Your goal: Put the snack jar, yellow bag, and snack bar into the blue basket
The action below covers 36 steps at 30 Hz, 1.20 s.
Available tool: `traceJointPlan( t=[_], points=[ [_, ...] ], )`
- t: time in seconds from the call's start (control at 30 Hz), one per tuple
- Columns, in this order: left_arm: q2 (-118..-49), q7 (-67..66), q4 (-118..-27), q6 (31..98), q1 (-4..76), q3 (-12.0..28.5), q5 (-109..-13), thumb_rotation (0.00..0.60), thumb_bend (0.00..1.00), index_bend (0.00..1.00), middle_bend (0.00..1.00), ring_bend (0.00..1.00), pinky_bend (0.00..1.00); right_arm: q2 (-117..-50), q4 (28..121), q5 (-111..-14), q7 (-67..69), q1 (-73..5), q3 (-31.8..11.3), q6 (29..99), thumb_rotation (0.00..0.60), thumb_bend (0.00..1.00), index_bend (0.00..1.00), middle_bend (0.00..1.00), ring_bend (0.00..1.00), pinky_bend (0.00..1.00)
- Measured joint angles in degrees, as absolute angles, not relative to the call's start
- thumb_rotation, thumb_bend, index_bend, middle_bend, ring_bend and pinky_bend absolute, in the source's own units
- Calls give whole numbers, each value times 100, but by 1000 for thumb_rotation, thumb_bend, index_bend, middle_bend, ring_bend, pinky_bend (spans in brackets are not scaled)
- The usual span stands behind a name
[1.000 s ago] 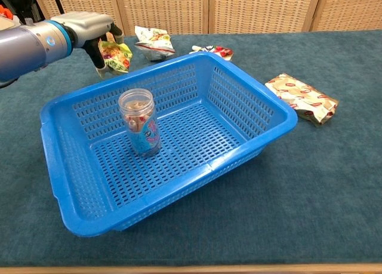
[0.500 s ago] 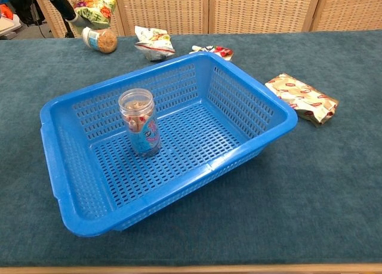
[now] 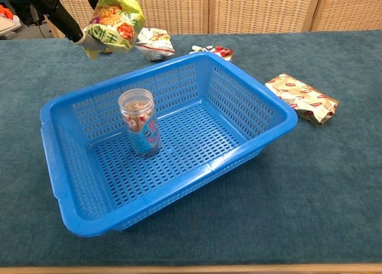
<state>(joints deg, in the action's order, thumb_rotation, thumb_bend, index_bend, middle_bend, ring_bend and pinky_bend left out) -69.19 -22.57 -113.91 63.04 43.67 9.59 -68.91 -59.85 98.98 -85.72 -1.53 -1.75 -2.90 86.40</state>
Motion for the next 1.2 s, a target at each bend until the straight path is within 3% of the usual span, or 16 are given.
traceJointPlan(
  t=[0.47, 0.57, 0.73, 0.93, 1.1, 1.2],
  points=[
    [-7536, -2737, -11349, 6149, 4492, 833, -6508, 600, 283, 530, 190, 295, 328, -5964, 9865, -8579, -4, -160, -311, 8655, 600, 103, 5, 0, 0, 0],
    [-7594, -2738, -11325, 6047, 4534, 834, -6370, 600, 260, 489, 127, 251, 328, -5968, 9854, -8573, 13, -159, -317, 8656, 600, 101, 5, 0, 0, 0],
    [-7569, -2650, -11333, 5824, 4596, 813, -6233, 600, 149, 366, 0, 111, 232, -5976, 9844, -8579, 37, -158, -325, 8665, 600, 97, 5, 0, 0, 0],
    [-7531, -2601, -11356, 5782, 4648, 818, -6152, 600, 128, 199, 0, 17, 151, -5978, 9849, -8601, 40, -148, -328, 8694, 600, 94, 5, 0, 0, 0],
    [-7554, -2625, -11376, 5832, 4664, 819, -6145, 600, 128, 34, 0, 0, 100, -5978, 9852, -8595, 36, -144, -331, 8696, 600, 96, 5, 0, 0, 0],
    [-7540, -2578, -11401, 5903, 4643, 842, -6157, 600, 128, 3, 0, 0, 84, -5978, 9846, -8590, 45, -145, -334, 8690, 600, 94, 5, 0, 0, 0]
  ],
)
